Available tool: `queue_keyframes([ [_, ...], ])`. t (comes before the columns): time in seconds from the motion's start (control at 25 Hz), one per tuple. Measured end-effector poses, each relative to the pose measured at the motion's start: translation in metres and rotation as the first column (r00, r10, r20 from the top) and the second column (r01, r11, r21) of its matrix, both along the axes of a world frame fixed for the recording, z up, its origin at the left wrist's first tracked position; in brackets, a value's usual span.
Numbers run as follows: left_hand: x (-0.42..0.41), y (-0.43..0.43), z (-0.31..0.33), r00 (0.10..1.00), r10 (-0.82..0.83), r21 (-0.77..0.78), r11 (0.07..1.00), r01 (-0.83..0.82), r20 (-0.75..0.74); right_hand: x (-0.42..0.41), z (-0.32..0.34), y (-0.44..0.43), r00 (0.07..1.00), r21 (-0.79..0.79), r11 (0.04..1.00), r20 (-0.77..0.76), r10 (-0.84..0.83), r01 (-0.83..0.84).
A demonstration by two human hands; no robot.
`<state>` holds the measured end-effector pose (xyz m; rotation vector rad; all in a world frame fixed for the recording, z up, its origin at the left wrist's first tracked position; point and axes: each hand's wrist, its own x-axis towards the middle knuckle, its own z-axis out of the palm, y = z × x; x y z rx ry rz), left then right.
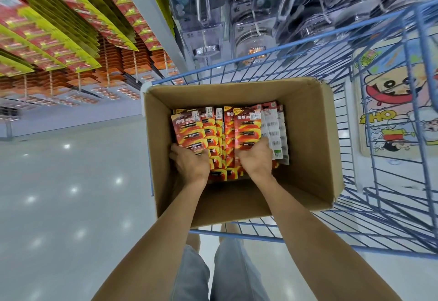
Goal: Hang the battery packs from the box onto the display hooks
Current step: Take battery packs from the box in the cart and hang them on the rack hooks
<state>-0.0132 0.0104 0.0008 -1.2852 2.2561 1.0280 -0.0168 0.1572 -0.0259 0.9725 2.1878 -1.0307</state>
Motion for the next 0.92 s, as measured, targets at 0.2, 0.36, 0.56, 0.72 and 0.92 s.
queue_keyframes([
  [0.2,0.01,-0.002,0.025,0.996,-0.038,0.148,0.988,0.051,-0.087,0.002,0.033,0.011,0.989,-0.267,0.957,-0.063,-0.136,0.114],
  [0.36,0.022,-0.01,0.068,0.983,-0.092,0.251,0.959,0.131,-0.161,0.015,0.081,0.02,0.979,-0.414,0.9,-0.083,-0.189,0.139],
  [0.56,0.038,-0.024,0.14,0.954,-0.071,0.329,0.929,0.17,-0.291,0.031,0.159,0.026,0.961,-0.564,0.822,-0.173,-0.214,0.082],
  [0.72,0.054,-0.036,0.204,0.91,0.053,0.414,0.9,0.135,-0.411,0.042,0.217,0.018,0.94,-0.631,0.776,-0.276,-0.201,-0.019],
  [0.92,0.076,-0.061,0.267,0.817,0.221,0.532,0.839,0.119,-0.532,0.049,0.283,-0.013,0.898,-0.652,0.746,-0.397,-0.188,-0.132],
])
